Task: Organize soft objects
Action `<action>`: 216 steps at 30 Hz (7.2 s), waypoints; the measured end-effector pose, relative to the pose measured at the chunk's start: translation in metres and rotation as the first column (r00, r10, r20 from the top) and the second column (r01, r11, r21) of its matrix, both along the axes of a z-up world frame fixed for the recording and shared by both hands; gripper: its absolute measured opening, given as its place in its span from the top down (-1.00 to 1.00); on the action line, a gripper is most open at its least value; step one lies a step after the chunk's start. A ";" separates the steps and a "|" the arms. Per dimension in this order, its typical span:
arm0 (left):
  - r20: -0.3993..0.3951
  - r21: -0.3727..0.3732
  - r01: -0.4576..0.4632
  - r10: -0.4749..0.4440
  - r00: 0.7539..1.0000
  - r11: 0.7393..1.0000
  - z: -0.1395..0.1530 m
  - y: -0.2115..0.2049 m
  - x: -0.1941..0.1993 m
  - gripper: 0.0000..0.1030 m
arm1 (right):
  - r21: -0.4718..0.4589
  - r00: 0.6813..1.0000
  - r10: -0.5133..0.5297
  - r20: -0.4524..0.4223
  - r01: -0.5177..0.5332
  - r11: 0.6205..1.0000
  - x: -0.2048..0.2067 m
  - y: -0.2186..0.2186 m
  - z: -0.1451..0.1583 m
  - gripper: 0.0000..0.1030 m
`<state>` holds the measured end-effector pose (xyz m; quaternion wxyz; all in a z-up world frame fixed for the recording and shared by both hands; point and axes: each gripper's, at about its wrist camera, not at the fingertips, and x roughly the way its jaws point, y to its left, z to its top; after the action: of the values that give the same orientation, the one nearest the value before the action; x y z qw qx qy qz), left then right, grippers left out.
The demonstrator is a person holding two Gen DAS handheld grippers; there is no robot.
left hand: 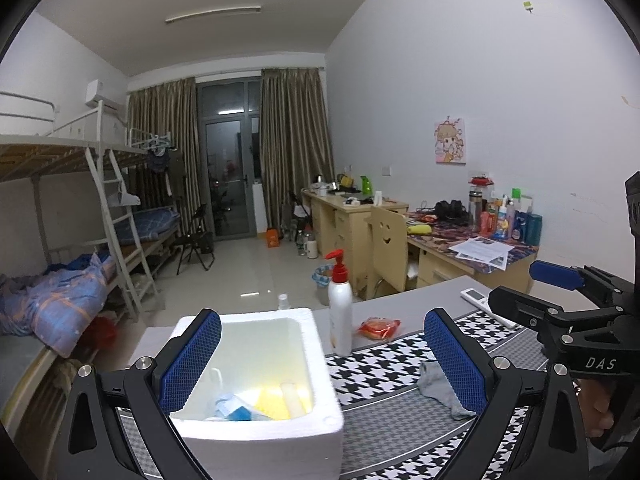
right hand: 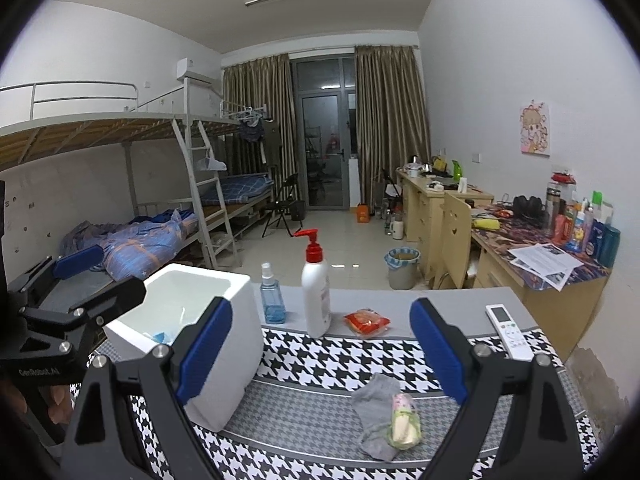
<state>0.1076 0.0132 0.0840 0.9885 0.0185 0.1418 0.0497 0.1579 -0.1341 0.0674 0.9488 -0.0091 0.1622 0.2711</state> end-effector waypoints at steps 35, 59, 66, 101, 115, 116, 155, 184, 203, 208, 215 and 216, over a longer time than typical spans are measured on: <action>-0.034 -0.033 0.085 -0.086 0.996 0.996 -0.015 -0.042 0.024 -0.98 | -0.019 0.988 -0.152 -0.041 0.151 0.988 0.017 -0.059 -0.015 -0.81; -0.106 -0.054 0.085 -0.091 0.990 0.995 -0.036 -0.058 0.055 -0.98 | -0.061 0.980 -0.178 -0.084 0.173 0.983 0.029 -0.078 -0.035 -0.81; -0.127 -0.049 0.089 -0.094 0.987 0.995 -0.043 -0.062 0.063 -0.98 | -0.076 0.978 -0.175 -0.110 0.168 0.983 0.036 -0.079 -0.044 -0.81; -0.217 -0.052 0.108 -0.116 0.969 0.993 -0.082 -0.076 0.087 -0.98 | -0.138 0.961 -0.158 -0.229 0.129 0.982 0.058 -0.080 -0.083 -0.81; -0.265 -0.062 0.093 -0.106 0.958 0.994 -0.099 -0.077 0.103 -0.98 | -0.185 0.950 -0.137 -0.280 0.087 0.979 0.069 -0.069 -0.104 -0.81; -0.270 -0.064 0.094 -0.108 0.957 0.993 -0.101 -0.077 0.104 -0.98 | -0.190 0.949 -0.135 -0.286 0.082 0.978 0.070 -0.068 -0.106 -0.81; -0.352 -0.104 0.103 -0.133 0.926 0.989 -0.135 -0.078 0.122 -0.98 | -0.224 0.871 -0.081 -0.484 -0.034 0.974 0.105 -0.047 -0.155 -0.18; -0.396 -0.115 0.187 -0.217 0.892 0.976 -0.153 -0.108 0.124 -0.98 | -0.169 0.864 -0.138 -0.485 0.063 0.984 0.097 -0.088 -0.147 0.39; -0.468 -0.078 0.231 -0.240 0.850 0.970 -0.173 -0.135 0.148 -0.84 | -0.126 0.874 -0.127 -0.469 0.077 0.989 0.083 -0.106 -0.141 0.38; -0.500 -0.084 0.209 -0.222 0.837 0.974 -0.180 -0.132 0.153 -0.64 | -0.125 0.873 -0.129 -0.470 0.079 0.989 0.081 -0.109 -0.141 0.39; -0.519 -0.096 0.208 -0.228 0.824 0.973 -0.183 -0.132 0.157 -0.46 | -0.137 0.875 -0.131 -0.466 0.075 0.988 0.078 -0.108 -0.140 0.38; -0.527 -0.100 0.205 -0.227 0.819 0.974 -0.184 -0.131 0.159 -0.39 | -0.138 0.875 -0.132 -0.466 0.075 0.988 0.077 -0.108 -0.140 0.38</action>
<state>0.2663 -0.1181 -0.1003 0.9089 0.0286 0.4096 -0.0725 0.2352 -0.2424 -0.0724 0.8913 0.0113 0.4047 0.2040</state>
